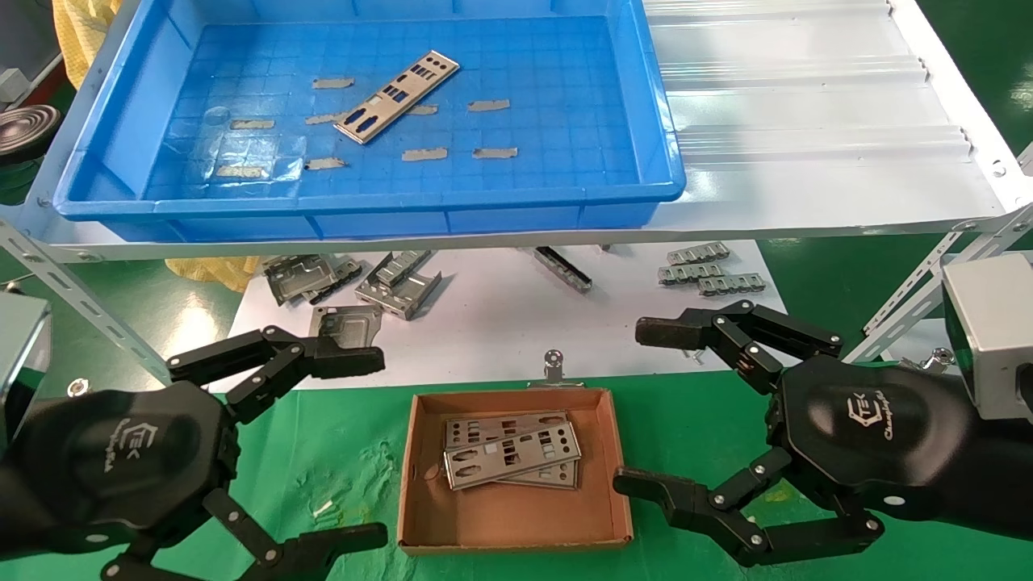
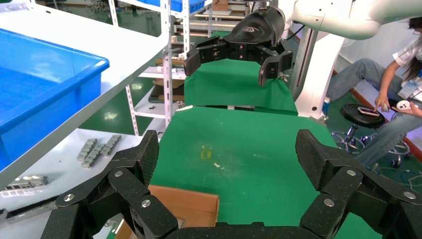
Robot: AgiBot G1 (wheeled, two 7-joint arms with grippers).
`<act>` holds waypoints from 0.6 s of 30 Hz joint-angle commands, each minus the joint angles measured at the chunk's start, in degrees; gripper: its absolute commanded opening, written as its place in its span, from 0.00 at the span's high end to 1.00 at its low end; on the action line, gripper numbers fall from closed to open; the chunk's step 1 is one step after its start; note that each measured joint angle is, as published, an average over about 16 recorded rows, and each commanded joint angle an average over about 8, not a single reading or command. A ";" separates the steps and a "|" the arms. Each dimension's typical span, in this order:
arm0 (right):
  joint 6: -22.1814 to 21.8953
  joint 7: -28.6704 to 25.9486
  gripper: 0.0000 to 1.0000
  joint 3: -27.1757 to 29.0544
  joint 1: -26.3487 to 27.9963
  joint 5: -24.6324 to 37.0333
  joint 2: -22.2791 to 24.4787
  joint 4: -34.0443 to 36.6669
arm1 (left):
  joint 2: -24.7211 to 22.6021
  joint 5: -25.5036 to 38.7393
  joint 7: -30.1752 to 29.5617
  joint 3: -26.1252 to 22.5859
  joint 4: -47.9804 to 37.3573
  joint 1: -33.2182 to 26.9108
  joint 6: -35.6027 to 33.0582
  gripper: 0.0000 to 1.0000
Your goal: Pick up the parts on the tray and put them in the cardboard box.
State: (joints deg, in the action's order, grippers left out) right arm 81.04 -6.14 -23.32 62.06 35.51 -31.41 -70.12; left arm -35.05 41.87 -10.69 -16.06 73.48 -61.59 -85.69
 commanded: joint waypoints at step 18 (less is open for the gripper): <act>0.00 0.00 0.00 0.00 0.00 0.00 0.00 0.00 | 0.00 0.00 0.00 0.00 0.00 0.00 0.00 0.00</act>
State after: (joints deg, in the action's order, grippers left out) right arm 81.04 -6.14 -23.32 62.06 35.51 -31.41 -70.12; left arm -35.05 41.87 -10.69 -16.06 73.48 -61.59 -85.69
